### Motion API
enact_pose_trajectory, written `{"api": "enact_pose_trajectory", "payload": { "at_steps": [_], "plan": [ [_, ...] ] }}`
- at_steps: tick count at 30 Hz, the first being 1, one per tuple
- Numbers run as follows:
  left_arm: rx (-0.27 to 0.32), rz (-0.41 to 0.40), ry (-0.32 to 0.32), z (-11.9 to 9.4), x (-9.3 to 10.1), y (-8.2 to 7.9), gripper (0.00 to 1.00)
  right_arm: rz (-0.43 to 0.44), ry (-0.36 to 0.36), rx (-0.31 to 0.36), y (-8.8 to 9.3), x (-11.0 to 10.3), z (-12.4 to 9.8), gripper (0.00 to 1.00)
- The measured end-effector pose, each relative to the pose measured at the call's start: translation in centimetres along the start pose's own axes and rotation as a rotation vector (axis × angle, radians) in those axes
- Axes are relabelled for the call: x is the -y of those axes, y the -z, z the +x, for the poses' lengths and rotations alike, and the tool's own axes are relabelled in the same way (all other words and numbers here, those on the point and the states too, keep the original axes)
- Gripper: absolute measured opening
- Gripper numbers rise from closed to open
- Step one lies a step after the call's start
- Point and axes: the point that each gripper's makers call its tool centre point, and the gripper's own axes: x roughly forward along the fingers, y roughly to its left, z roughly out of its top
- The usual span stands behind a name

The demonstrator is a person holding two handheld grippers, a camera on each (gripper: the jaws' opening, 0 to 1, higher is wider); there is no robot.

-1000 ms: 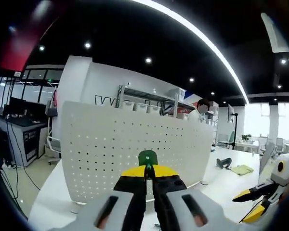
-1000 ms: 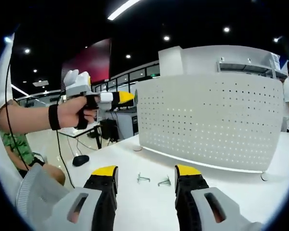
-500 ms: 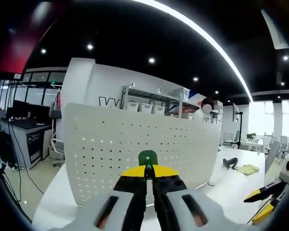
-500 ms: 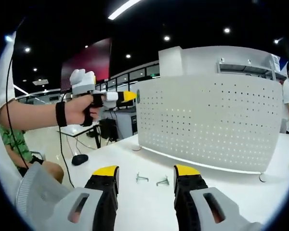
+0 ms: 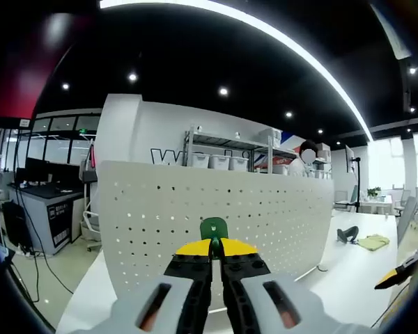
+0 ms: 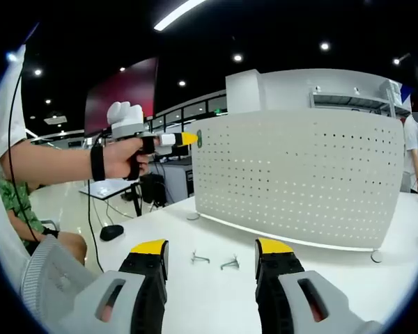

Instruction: Insert the hook assembly into the mounting plate slot until the hook locks in place.

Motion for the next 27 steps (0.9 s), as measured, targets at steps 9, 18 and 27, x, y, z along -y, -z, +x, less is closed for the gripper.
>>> {"api": "enact_pose_trajectory", "payload": {
  "at_steps": [9,18,27],
  "plan": [
    [0.018,0.046,-0.003,1.4,0.1,-0.9,0.03,0.011,0.005,0.002,0.2,0.2,0.0,0.5],
    [0.036,0.104,-0.021,2.4,0.3,-1.6,0.02,0.007,0.009,-0.004,0.3,0.5,0.0,0.49],
    [0.012,0.12,-0.053,3.4,-0.6,-1.5,0.03,0.003,0.009,0.0,0.1,0.6,0.0,0.49]
  ]
}}
